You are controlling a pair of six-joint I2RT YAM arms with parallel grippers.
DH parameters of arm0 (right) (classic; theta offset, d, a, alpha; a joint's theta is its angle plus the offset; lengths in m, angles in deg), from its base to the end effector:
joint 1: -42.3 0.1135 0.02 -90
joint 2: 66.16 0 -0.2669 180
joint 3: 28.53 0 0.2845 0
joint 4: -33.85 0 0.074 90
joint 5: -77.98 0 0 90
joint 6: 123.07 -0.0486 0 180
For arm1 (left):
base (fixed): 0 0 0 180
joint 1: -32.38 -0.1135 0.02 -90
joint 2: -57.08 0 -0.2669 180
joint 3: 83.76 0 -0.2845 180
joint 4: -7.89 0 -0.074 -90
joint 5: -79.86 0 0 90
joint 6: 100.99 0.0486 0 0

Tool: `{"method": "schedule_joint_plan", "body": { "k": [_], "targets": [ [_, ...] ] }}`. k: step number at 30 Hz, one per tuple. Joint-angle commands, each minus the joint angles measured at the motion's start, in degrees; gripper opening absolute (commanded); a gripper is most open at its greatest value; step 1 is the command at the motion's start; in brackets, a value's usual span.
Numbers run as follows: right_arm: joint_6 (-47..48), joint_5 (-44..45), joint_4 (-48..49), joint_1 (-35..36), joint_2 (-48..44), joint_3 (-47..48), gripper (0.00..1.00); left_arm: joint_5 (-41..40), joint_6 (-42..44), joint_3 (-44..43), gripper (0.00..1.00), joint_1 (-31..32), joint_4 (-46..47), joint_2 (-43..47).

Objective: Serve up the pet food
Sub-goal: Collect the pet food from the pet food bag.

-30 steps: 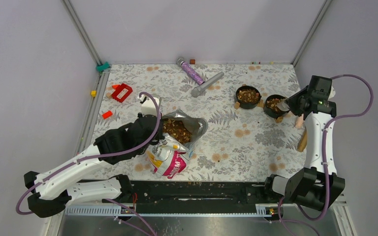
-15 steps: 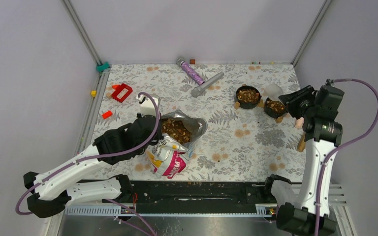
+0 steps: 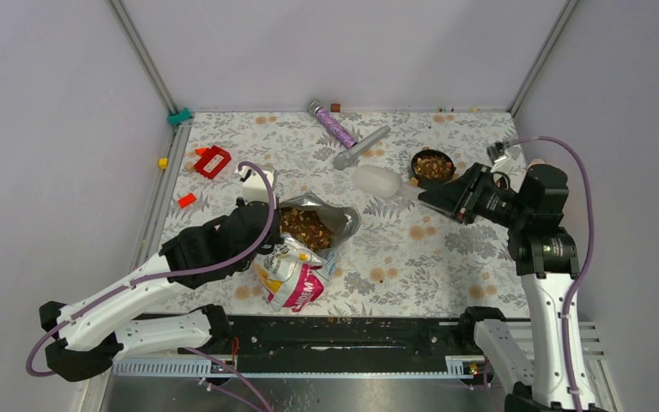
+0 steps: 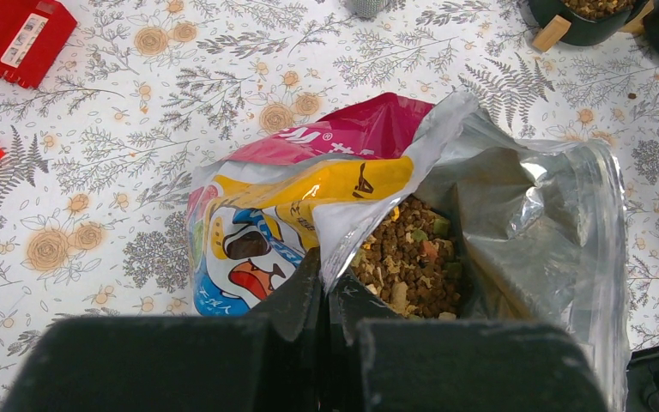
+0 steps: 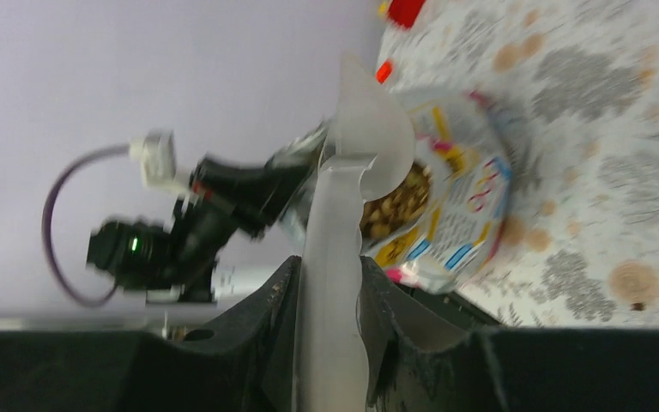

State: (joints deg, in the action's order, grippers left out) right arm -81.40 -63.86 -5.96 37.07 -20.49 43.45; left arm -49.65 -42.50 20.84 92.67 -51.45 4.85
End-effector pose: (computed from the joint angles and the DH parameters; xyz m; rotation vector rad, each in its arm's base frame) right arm 0.1924 0.0208 0.4062 0.1947 1.9109 1.3302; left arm 0.1300 -0.1654 0.3706 0.1452 2.0463 -0.2314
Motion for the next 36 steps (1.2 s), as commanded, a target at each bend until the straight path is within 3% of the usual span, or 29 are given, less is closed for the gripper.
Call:
{"method": "schedule_joint_plan", "body": {
  "k": [1,6,9,16,24,29,36],
  "targets": [
    [-0.5,-5.9,4.3,9.9,-2.4,1.5,0.0,-1.8,-0.9,-1.9,0.0,0.9,7.9,2.5],
    [8.8,1.6,-10.2,17.2,-0.9,6.7,0.0,-2.0,-0.8,-1.9,0.0,0.9,7.9,2.4],
    [10.7,4.9,-14.4,20.2,1.5,7.9,0.0,-1.7,-0.8,-1.9,0.0,0.9,7.8,2.2],
    [13.8,23.1,-23.3,32.6,9.3,12.9,0.0,-0.9,-1.0,-2.0,0.0,0.9,7.9,2.5],
    [9.3,43.1,-22.3,43.5,21.0,20.4,0.0,-0.5,-1.0,-2.0,0.0,0.9,7.9,2.9],
    [8.1,50.7,-23.3,48.4,28.9,26.6,0.0,-0.2,-0.9,-1.9,0.0,1.0,8.0,2.8],
    [4.8,55.7,-21.8,54.3,37.4,28.4,0.0,0.2,-0.9,-1.9,0.0,1.0,8.1,1.5]
  ]
}}
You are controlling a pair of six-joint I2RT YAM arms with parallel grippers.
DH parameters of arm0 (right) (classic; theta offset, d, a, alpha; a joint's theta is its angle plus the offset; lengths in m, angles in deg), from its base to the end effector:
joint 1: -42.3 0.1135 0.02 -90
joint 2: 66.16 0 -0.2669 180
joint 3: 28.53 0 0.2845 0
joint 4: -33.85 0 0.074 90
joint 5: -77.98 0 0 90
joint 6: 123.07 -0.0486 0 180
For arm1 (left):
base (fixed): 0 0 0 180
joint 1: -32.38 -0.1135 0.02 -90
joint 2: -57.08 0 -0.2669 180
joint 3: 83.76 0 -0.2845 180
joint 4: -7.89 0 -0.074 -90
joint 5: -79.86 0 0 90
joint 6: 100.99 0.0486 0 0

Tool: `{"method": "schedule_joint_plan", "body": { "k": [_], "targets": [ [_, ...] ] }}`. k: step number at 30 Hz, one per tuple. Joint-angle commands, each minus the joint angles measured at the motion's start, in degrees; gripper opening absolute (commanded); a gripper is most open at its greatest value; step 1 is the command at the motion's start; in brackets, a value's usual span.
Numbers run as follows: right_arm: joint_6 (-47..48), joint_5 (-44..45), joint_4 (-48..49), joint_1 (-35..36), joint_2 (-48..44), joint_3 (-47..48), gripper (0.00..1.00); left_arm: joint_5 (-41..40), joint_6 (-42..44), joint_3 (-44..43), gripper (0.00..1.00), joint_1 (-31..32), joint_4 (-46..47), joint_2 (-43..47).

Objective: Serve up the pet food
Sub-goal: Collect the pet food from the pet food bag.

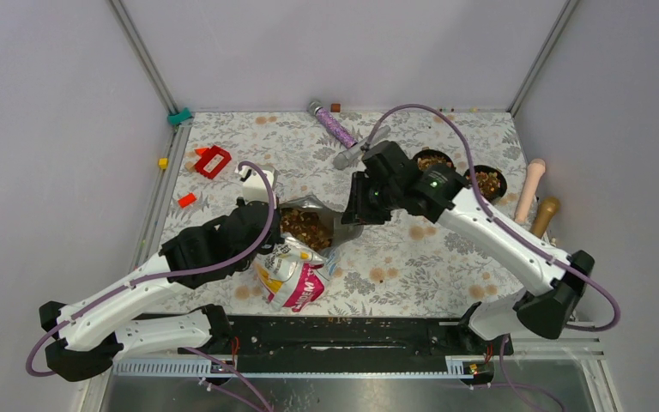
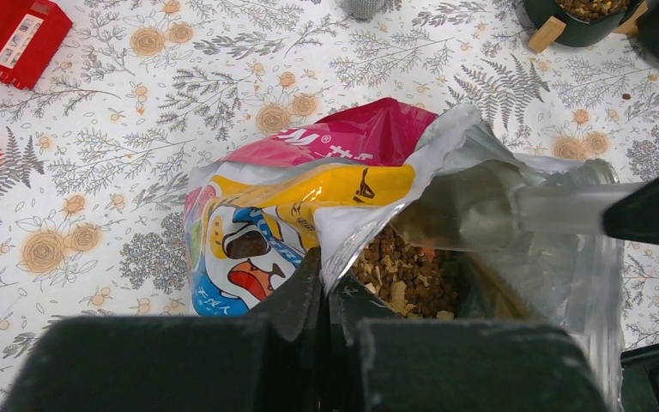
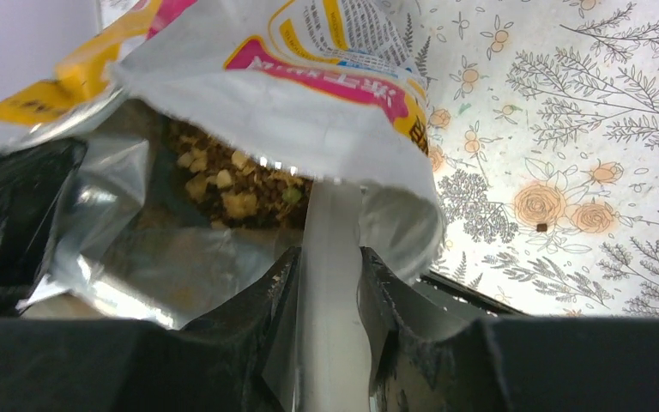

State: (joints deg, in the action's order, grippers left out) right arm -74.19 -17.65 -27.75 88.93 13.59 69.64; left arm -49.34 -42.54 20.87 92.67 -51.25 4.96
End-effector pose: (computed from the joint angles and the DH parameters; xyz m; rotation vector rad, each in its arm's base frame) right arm 0.2243 0.2444 0.3823 -0.1726 2.4839 0.8352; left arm 0.1298 -0.1654 0.3710 0.1453 2.0458 -0.2405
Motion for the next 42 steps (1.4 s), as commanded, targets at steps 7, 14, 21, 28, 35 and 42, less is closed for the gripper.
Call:
{"method": "schedule_joint_plan", "body": {
  "k": [7,14,21,28,35,42],
  "targets": [
    [-9.4,-3.5,15.1,3.5,7.6,-5.8,0.0,-0.1,-1.1,-1.7,0.0,1.1,8.0,1.3],
    [-21.6,-14.3,42.2,3.5,3.9,-20.0,0.0,0.4,-1.1,-1.8,0.0,1.3,7.9,1.1],
    [-33.3,-13.9,62.8,3.3,-3.4,-32.3,0.0,0.4,-1.1,-1.8,0.0,1.6,7.9,1.4],
    [-38.4,-9.0,71.7,2.7,-13.8,-42.2,0.0,0.2,-1.1,-1.8,0.0,1.8,8.0,1.4],
    [-37.0,-3.5,68.8,2.4,-25.5,-47.8,0.0,0.0,-1.0,-1.8,0.0,2.2,7.9,1.6],
    [-39.3,-1.5,69.0,2.3,-33.7,-53.7,0.0,0.6,-1.2,-1.8,0.0,2.3,7.9,1.5]
  ]
}}
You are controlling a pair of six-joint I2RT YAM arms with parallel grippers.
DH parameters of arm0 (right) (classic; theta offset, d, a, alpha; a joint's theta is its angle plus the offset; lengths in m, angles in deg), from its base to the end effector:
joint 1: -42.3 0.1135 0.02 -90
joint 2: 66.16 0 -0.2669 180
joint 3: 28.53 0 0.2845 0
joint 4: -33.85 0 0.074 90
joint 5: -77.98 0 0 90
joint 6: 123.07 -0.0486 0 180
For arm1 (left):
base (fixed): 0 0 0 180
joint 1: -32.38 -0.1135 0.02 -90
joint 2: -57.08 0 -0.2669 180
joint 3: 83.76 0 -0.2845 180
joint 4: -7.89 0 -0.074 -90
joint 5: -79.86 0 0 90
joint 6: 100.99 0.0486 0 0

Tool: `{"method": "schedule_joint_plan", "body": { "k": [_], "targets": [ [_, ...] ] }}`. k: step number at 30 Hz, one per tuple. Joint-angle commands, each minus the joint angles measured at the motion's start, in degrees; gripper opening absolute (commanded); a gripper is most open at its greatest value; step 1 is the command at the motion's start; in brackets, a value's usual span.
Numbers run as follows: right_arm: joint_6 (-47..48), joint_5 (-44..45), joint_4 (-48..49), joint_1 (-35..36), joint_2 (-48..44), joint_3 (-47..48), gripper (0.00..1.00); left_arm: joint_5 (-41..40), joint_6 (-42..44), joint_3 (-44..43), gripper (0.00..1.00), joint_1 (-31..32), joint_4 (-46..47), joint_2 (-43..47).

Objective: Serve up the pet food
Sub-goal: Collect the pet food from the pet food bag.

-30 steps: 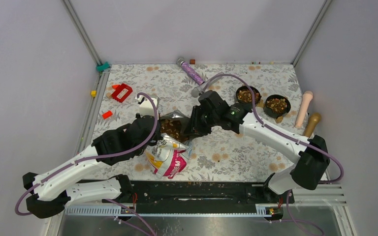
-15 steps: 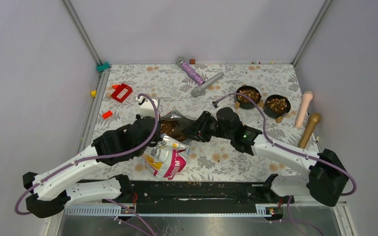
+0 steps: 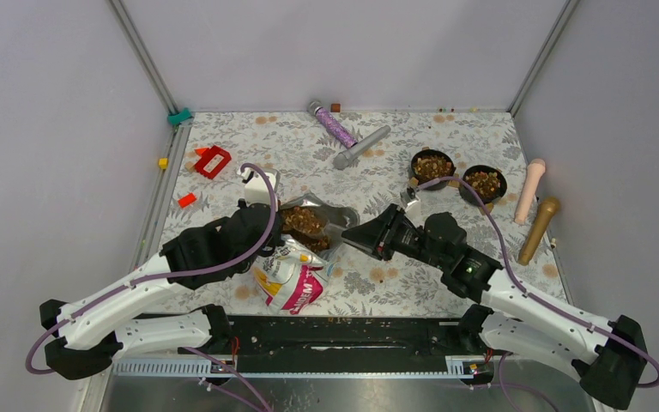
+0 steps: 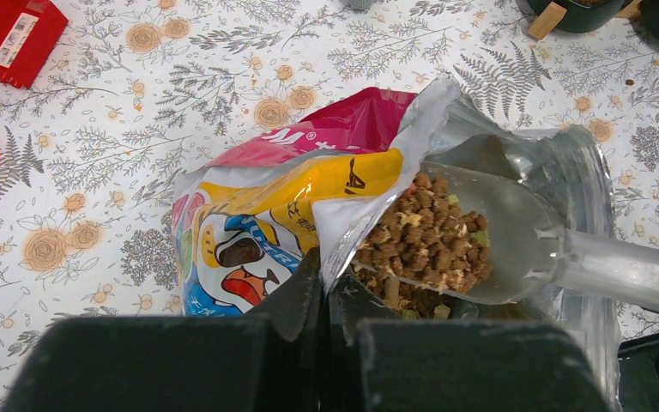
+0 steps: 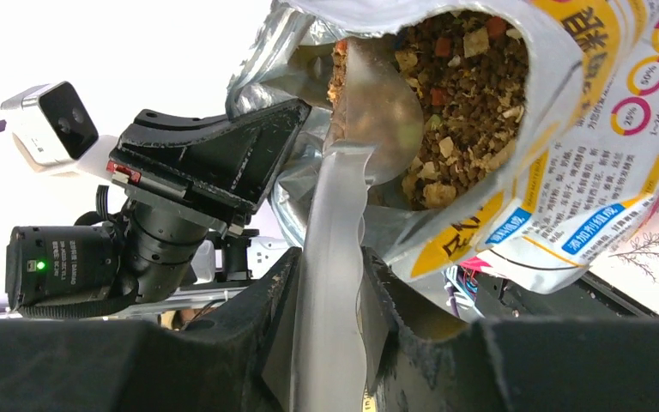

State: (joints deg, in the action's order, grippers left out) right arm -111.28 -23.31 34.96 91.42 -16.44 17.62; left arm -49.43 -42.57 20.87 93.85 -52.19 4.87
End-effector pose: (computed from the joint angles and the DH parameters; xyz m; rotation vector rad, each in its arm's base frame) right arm 0.1583 0.1975 0.2942 0.3134 1.9487 1.7732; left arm 0.1260 -0.1674 0.3693 0.1739 2.0554 -0.2373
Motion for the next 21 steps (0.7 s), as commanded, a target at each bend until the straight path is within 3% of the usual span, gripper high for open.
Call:
{"method": "schedule_joint_plan", "body": {
  "k": [1,21],
  "targets": [
    [-2.4,4.3,6.5,-0.2,-4.7,-2.3,0.0,0.8,-1.2,-1.8,0.0,1.1,8.9,1.4],
    [-4.7,-5.1,15.1,-1.7,-8.0,-6.8,0.0,1.3,-1.4,-1.7,0.0,1.2,8.9,1.2]
  ]
}}
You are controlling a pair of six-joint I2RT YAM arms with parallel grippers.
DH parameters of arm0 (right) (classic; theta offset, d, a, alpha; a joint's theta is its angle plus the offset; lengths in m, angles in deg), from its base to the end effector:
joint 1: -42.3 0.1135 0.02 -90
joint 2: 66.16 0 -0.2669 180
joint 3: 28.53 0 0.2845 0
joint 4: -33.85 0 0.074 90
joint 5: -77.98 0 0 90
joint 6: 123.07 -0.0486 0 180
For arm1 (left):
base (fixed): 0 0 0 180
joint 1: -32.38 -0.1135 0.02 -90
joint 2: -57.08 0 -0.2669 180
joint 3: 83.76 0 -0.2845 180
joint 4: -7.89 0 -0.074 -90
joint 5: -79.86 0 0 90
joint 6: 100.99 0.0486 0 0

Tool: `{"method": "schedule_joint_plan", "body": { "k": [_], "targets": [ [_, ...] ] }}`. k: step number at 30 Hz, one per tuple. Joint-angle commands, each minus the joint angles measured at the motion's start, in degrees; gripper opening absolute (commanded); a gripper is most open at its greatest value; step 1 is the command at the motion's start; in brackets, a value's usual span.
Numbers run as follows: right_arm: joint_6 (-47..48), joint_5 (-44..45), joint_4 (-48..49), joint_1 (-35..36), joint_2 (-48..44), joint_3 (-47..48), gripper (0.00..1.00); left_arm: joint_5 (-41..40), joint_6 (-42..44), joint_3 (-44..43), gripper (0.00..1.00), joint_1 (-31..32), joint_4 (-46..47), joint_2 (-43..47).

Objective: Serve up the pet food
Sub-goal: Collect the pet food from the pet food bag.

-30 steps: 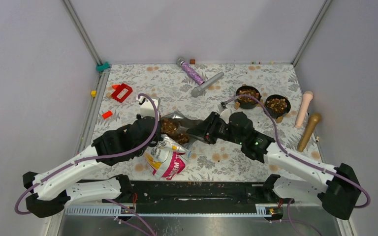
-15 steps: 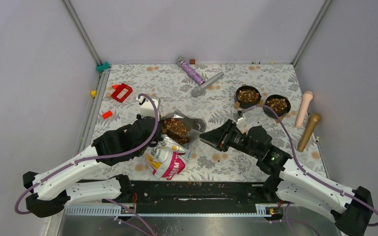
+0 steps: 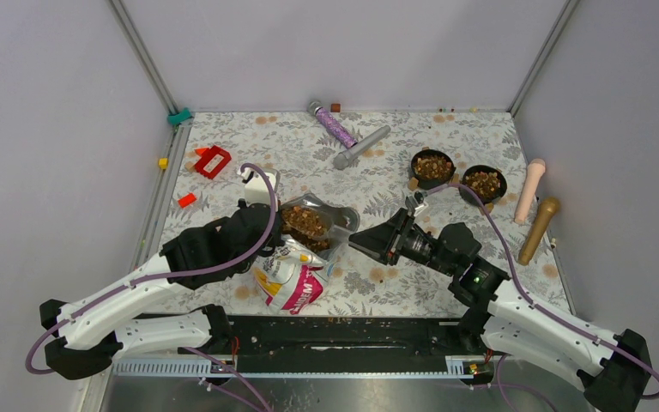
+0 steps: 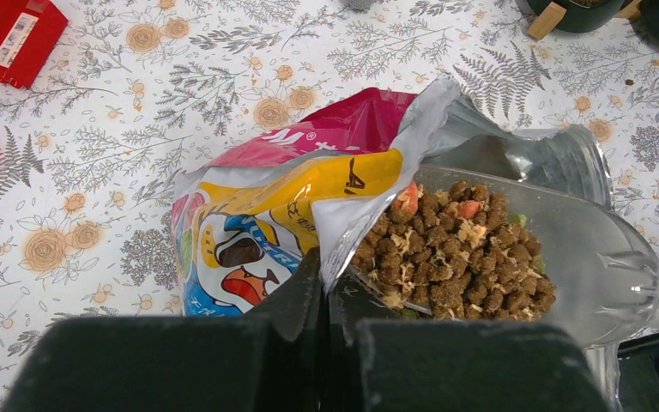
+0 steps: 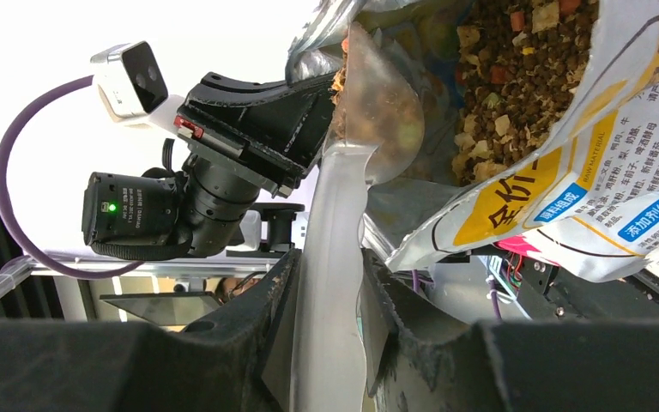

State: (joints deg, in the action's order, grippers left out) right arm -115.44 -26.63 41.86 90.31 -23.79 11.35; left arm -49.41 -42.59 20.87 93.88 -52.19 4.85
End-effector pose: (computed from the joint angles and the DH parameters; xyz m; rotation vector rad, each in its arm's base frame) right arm 0.1431 0.1773 0.2927 0.2943 1.8286 1.9319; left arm 0.1260 -0.1675 0.3692 0.1745 2.0558 -0.2378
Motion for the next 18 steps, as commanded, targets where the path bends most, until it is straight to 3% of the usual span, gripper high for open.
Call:
{"method": "schedule_joint_plan", "body": {
  "k": [1,9,13,18],
  "targets": [
    [-0.4,-1.7,8.4,-0.8,-0.8,-0.9,0.0,1.3,-1.4,-1.7,0.0,1.2,9.0,1.2],
    [1.2,0.6,7.5,-1.4,-2.4,-2.7,0.0,1.3,-1.3,-1.6,0.0,1.2,9.1,0.9],
    [9.2,-1.7,-8.1,-1.4,0.4,4.9,0.0,1.3,-1.2,-1.7,0.0,1.2,9.1,0.5],
    [11.7,2.8,-10.7,-1.7,-1.7,5.1,0.0,0.4,-1.0,-1.8,0.0,1.2,8.9,0.2]
  ]
}}
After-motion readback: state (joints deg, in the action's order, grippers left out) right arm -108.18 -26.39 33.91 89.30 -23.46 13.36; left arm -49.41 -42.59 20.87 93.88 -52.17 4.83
